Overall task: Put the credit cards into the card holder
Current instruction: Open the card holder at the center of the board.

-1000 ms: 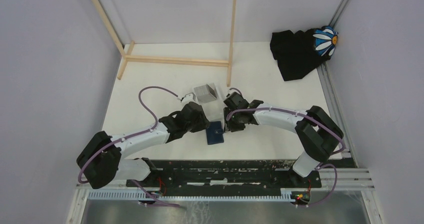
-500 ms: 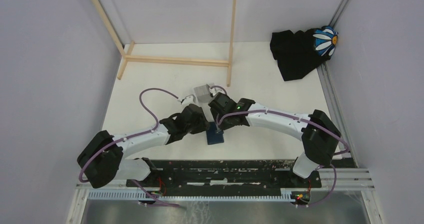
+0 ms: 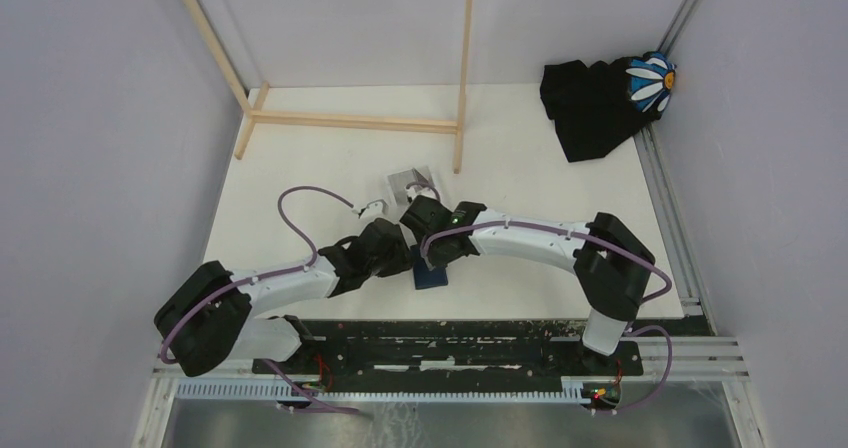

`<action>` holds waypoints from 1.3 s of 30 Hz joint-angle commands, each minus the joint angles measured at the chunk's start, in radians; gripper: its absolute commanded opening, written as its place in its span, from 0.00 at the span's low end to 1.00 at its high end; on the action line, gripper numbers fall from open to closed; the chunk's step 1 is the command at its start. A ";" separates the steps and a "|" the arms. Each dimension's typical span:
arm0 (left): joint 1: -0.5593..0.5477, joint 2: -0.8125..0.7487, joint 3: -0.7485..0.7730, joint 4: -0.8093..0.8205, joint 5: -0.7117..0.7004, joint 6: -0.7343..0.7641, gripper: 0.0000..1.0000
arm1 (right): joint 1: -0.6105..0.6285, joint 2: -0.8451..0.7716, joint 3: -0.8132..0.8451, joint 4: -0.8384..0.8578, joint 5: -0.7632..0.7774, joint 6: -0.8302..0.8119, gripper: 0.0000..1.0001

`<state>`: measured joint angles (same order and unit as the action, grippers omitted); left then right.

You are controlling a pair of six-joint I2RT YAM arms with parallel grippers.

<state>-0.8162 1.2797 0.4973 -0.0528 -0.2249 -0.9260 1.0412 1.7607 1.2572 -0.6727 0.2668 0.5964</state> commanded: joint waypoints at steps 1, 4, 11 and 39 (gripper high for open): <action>-0.006 -0.020 -0.008 0.071 -0.008 -0.001 0.50 | 0.009 0.020 0.058 0.007 0.029 0.000 0.48; -0.006 -0.015 -0.009 0.073 -0.007 -0.001 0.50 | 0.011 0.038 0.070 0.010 0.024 0.004 0.48; -0.007 -0.004 -0.017 0.075 -0.007 -0.002 0.50 | 0.021 0.089 0.095 0.016 0.016 0.014 0.48; -0.014 0.026 -0.035 0.087 -0.015 -0.022 0.49 | 0.095 0.223 0.055 -0.060 0.175 0.015 0.44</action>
<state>-0.8207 1.2934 0.4561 0.0109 -0.2256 -0.9276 1.0649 1.9160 1.3426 -0.6582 0.3702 0.6090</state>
